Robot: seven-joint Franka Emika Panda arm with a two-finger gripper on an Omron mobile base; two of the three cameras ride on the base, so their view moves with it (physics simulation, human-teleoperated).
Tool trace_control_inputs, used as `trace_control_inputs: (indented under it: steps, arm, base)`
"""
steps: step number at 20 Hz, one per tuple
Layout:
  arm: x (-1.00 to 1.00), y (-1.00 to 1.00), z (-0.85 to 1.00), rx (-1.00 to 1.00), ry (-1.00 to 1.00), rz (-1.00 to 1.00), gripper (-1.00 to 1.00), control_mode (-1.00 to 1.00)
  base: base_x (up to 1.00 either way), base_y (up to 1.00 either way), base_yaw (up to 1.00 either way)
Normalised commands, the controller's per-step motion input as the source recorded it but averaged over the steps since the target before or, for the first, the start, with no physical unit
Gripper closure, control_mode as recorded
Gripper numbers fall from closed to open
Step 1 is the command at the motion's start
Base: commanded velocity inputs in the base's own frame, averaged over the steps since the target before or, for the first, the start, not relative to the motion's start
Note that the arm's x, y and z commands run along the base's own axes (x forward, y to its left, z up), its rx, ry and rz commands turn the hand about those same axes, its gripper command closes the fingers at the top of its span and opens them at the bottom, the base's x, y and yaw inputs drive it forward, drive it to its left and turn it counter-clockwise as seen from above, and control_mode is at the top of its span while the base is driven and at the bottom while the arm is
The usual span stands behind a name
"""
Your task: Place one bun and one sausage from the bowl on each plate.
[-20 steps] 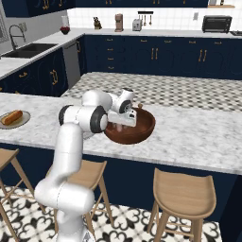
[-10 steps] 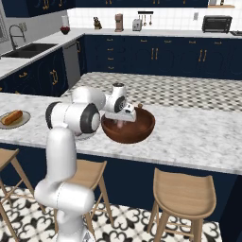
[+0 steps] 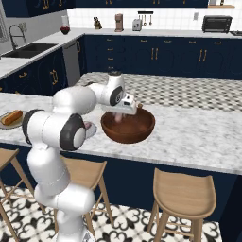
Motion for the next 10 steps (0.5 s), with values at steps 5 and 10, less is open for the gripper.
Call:
trace_control_inputs:
  steps: [5, 10]
  arm:
    - [-1.00, 0.00, 1.00, -0.01, 0.00, 0.00, 1.00, -1.00]
    - [-0.73, 0.08, 0.64, -0.04, -0.02, 0.00, 1.00, 1.00]
  base:
    - [0.00, 0.00, 0.00]
    - [-0.17, 0.08, 0.00]
